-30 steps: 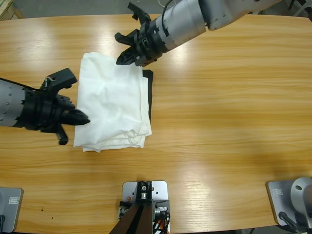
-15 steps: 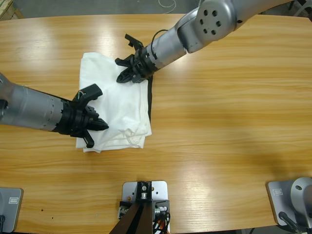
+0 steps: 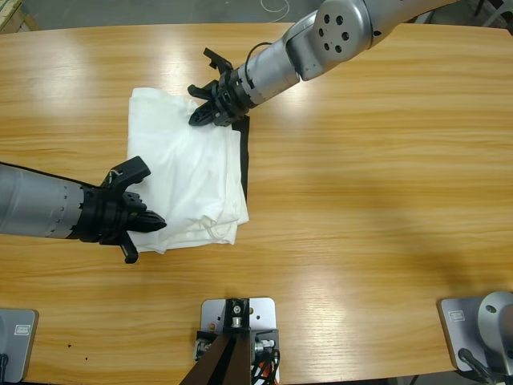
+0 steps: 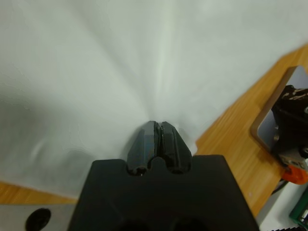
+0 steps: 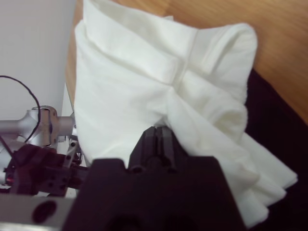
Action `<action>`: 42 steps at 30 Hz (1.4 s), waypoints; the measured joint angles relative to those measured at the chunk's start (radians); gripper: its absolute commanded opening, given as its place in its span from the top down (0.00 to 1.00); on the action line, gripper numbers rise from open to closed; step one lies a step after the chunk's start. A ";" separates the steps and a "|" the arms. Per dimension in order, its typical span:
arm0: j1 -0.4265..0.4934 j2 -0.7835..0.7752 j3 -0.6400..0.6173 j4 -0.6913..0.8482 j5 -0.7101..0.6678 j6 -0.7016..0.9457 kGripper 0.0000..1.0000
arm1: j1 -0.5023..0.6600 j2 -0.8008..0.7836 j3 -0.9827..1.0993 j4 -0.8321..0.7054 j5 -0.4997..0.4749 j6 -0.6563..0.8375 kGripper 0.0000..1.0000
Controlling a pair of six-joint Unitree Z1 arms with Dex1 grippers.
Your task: Fold clothes
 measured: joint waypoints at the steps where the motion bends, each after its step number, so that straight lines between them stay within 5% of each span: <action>1: 0.000 -0.008 0.005 0.002 0.001 -0.002 1.00 | -0.002 0.001 -0.003 0.001 0.000 -0.001 1.00; 10: 0.012 -0.221 -0.070 0.224 0.048 -0.029 1.00 | -0.072 -0.010 -0.006 0.025 0.000 -0.024 1.00; 16: 0.182 -0.282 -0.186 0.263 0.021 -0.029 1.00 | -0.059 -0.172 0.032 0.047 0.000 -0.028 1.00; 25: 0.454 0.016 -0.222 0.070 -0.221 -0.029 1.00 | 0.085 -0.326 0.375 -0.090 0.016 -0.028 1.00; 31: 0.480 0.178 -0.283 0.017 -0.281 -0.029 1.00 | 0.087 -0.317 0.449 -0.175 0.049 -0.014 1.00; 42: 0.480 0.247 -0.311 -0.018 -0.291 -0.029 1.00 | 0.152 -0.250 0.438 -0.207 0.071 0.029 1.00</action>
